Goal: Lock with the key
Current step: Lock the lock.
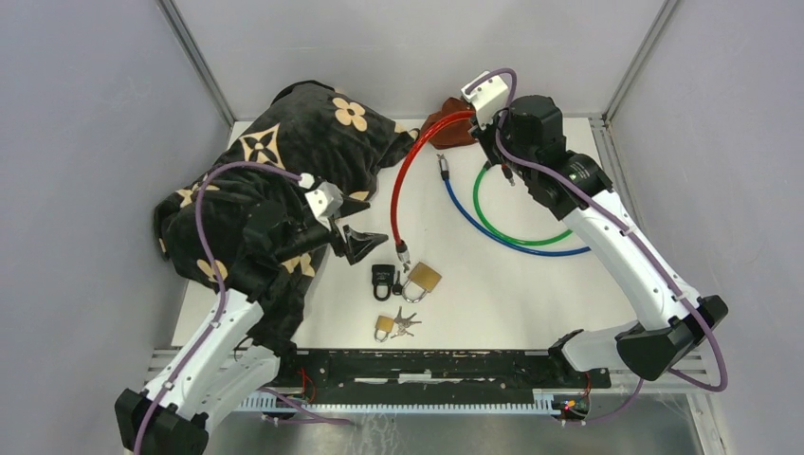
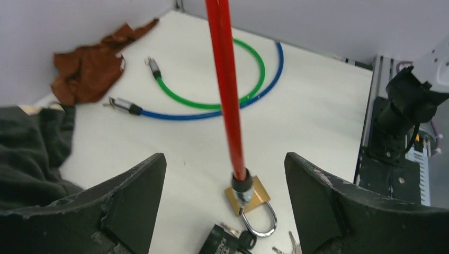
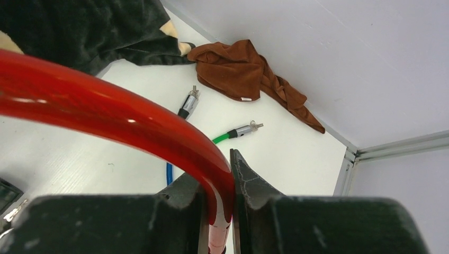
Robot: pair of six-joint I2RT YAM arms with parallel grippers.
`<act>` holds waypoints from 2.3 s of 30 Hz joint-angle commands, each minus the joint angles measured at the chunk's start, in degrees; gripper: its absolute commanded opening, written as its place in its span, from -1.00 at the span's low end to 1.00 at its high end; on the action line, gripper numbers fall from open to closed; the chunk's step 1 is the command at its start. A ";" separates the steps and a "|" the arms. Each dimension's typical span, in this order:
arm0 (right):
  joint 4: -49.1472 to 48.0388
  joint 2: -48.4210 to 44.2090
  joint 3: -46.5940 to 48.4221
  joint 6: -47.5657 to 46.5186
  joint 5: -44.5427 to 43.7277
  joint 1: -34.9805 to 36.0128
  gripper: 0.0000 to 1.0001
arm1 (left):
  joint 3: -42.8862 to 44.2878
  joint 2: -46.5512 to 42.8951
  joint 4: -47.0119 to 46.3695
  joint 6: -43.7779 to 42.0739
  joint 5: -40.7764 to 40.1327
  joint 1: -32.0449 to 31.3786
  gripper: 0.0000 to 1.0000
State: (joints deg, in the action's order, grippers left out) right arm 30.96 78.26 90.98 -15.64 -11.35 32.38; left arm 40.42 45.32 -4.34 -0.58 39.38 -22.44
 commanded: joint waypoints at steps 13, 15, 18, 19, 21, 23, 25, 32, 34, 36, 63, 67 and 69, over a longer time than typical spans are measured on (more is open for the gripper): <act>0.08 -1.04 5.79 2.46 4.59 -0.33 -1.00 | -13.58 11.76 -25.56 5.06 -12.13 -3.69 0.09; -0.13 -1.09 5.79 2.46 4.57 -0.31 -1.00 | -13.83 12.12 -26.55 5.96 -12.24 -4.84 0.09; -0.64 -1.09 5.58 2.63 4.45 -0.38 -1.00 | -14.26 12.12 -27.15 6.74 -12.06 -8.25 0.26; -0.69 -1.01 5.60 2.63 4.50 -0.30 -1.00 | -14.50 11.91 -27.21 6.76 -12.07 -9.67 0.30; -0.58 -0.98 5.57 2.63 4.46 -0.32 -1.00 | -14.91 11.66 -27.20 7.23 -12.28 -11.65 0.33; -0.38 -0.94 5.61 2.63 4.15 -0.31 -1.00 | -14.99 11.57 -27.55 9.07 -12.54 -11.93 0.35; -0.17 -0.96 5.55 2.54 3.31 -0.30 -1.00 | -14.66 11.61 -27.39 9.47 -12.52 -11.93 0.36; 0.70 -1.96 4.86 1.46 -1.43 -0.31 -1.00 | -13.65 9.17 -19.23 1.07 -7.60 -11.73 0.36; 0.59 -2.87 3.97 0.71 -2.92 -0.30 -1.00 | -14.07 7.05 -17.66 -1.46 -8.83 -10.90 0.45; 0.63 -3.54 3.12 0.16 -3.96 -0.30 -1.00 | -14.27 5.42 -16.89 -4.03 -7.51 -9.68 0.51; -1.58 -7.46 -3.79 0.84 -0.11 -0.37 -1.00 | -8.11 20.35 -26.31 11.49 -23.20 -12.35 -0.04; -1.91 -7.80 -3.75 1.98 3.49 -0.31 -1.00 | -8.91 20.73 -27.71 11.92 -24.59 -12.89 -0.96; -3.28 -8.32 -3.71 3.03 5.81 -0.30 -1.00 | -8.98 19.60 -30.30 13.48 -23.17 -12.90 -0.96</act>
State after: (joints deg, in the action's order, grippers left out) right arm 34.35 72.79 86.61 -16.16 -10.46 32.14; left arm 30.96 66.24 -28.27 9.67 16.93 -35.14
